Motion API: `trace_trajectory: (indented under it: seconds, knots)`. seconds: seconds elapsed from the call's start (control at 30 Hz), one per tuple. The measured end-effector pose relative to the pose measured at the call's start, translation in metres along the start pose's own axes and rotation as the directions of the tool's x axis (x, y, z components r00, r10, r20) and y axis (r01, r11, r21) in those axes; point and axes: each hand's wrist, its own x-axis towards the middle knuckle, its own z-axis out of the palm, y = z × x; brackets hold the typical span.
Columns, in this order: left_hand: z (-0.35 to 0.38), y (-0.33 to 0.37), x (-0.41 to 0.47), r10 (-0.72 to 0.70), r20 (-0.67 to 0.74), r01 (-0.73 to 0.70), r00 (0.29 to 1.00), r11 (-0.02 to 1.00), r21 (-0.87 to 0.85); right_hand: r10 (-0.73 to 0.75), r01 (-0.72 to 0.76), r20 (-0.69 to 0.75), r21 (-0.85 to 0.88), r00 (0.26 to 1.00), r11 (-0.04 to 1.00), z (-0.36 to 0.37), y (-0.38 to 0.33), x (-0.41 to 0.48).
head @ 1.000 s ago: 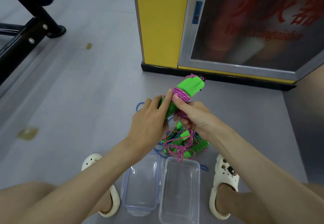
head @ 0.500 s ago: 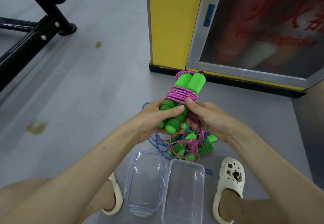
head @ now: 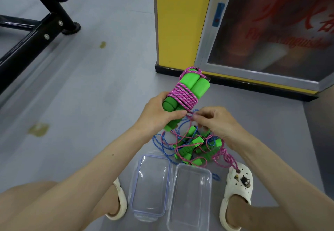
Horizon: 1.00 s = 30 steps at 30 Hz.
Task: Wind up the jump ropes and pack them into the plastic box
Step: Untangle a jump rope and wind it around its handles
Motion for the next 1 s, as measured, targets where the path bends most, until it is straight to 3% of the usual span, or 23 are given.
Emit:
trace_trajectory:
  seconds: [0.07,0.1,0.17,0.2,0.33,0.43,0.63,0.67,0.73,0.8,0.9,1.0]
  knots:
    - [0.001,-0.002,0.001,0.043,-0.033,-0.042,0.999,0.998,0.052,0.05,-0.049,-0.024,0.061,0.998,0.997,0.0,0.0,0.002]
    - [0.002,-0.002,0.002,0.077,-0.058,-0.071,0.995,0.992,0.103,0.112,-0.11,-0.003,0.183,0.994,0.977,0.0,-0.001,0.003]
    - [0.002,-0.002,0.003,0.165,-0.103,-0.134,0.981,0.958,0.254,0.214,-0.242,0.113,0.48,0.97,0.843,0.003,-0.004,0.003]
    - [0.003,-0.002,0.003,0.202,-0.121,-0.152,0.972,0.931,0.331,0.224,-0.274,0.159,0.537,0.962,0.798,0.005,-0.005,0.003]
    - [0.009,-0.002,0.001,0.256,-0.197,-0.121,0.947,0.847,0.518,0.127,-0.179,0.185,0.301,0.975,0.937,0.011,-0.01,0.0]
    - [0.007,-0.003,0.002,0.239,-0.264,-0.026,0.934,0.786,0.618,0.112,-0.142,0.163,0.182,0.98,0.973,0.013,-0.012,-0.001]
    - [0.007,-0.006,-0.001,0.222,-0.155,-0.052,0.963,0.715,0.697,0.072,-0.084,0.091,0.136,0.993,0.987,0.014,-0.006,0.001]
    - [0.008,-0.006,-0.001,0.194,-0.085,-0.098,0.977,0.772,0.628,0.067,-0.078,0.079,0.145,0.995,0.986,0.014,-0.005,0.001]
    - [0.008,-0.004,-0.001,0.112,0.086,-0.134,0.99,0.936,0.326,0.066,-0.072,0.043,0.152,0.997,0.986,0.013,-0.004,0.001]
    - [0.007,-0.005,0.0,0.056,0.181,-0.086,0.982,0.982,0.166,0.077,-0.083,0.047,0.154,0.996,0.985,0.012,-0.002,-0.001]
    - [0.011,-0.008,0.002,0.07,0.184,-0.12,0.98,0.953,0.28,0.098,-0.115,0.116,0.151,0.988,0.982,0.015,0.0,-0.006]
    - [0.017,-0.012,0.001,0.136,0.124,-0.18,0.983,0.838,0.515,0.122,-0.157,0.179,0.201,0.976,0.967,0.017,-0.001,-0.006]
